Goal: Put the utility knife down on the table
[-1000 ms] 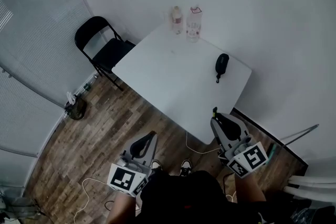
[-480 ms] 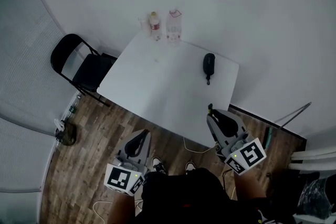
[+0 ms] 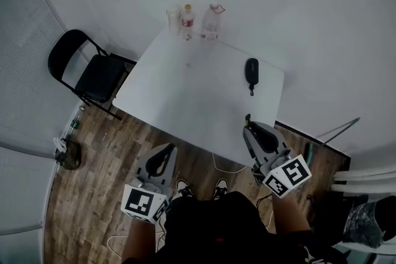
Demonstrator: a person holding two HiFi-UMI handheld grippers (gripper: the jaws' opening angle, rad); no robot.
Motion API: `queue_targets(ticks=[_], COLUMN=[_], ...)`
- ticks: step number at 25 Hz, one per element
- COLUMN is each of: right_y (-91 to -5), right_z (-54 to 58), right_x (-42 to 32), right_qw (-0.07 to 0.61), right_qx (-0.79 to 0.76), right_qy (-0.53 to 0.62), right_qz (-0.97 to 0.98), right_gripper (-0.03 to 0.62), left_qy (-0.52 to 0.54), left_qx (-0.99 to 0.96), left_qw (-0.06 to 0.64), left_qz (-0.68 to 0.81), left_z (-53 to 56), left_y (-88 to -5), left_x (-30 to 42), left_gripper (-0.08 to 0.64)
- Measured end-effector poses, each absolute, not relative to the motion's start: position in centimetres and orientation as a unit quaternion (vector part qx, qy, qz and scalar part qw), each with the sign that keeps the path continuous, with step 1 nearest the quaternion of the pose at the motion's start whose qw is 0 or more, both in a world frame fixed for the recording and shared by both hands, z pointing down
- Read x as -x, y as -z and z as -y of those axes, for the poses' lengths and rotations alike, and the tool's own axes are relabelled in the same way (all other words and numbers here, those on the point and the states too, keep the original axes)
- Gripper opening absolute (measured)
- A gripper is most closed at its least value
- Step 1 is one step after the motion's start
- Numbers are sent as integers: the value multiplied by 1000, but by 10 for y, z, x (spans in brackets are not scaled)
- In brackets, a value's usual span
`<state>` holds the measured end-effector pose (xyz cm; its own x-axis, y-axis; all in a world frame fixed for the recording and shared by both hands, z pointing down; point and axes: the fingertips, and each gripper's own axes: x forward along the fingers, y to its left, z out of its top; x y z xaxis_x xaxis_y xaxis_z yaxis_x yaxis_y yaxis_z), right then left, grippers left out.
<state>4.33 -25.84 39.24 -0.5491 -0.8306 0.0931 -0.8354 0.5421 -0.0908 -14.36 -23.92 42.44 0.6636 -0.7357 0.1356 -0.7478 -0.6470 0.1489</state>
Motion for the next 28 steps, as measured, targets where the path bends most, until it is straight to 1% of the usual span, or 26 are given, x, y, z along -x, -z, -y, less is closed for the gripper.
queue_targets(ticks=[3, 7, 11, 17, 22, 28], right_y=[-421, -469, -538, -645, -693, -734], right_z=[276, 300, 320, 324, 315, 308], right_x=[-46, -51, -51, -41, -27, -20], right_qw=[48, 108, 190, 291, 338, 382], right_qx=[-476, -469, -452, -401, -370, -352], right_qy=[-81, -114, -133, -212, -243, -264], right_qz=[874, 869, 861, 842, 831, 813], right_gripper=[71, 71, 71, 71, 71, 71], left_qy=[-34, -35, -44, -50, -54, -54], left_qx=[-904, -900, -896, -892, -887, -878], left_qw=[98, 107, 110, 119, 119, 140], left_qz=[414, 421, 427, 433, 442, 455], left_z=[242, 239, 242, 242, 242, 243], left_y=[-429, -430, -433, -439, -442, -448], left_x=[142, 137, 130, 125, 132, 141], left_gripper=[31, 31, 31, 31, 31, 31])
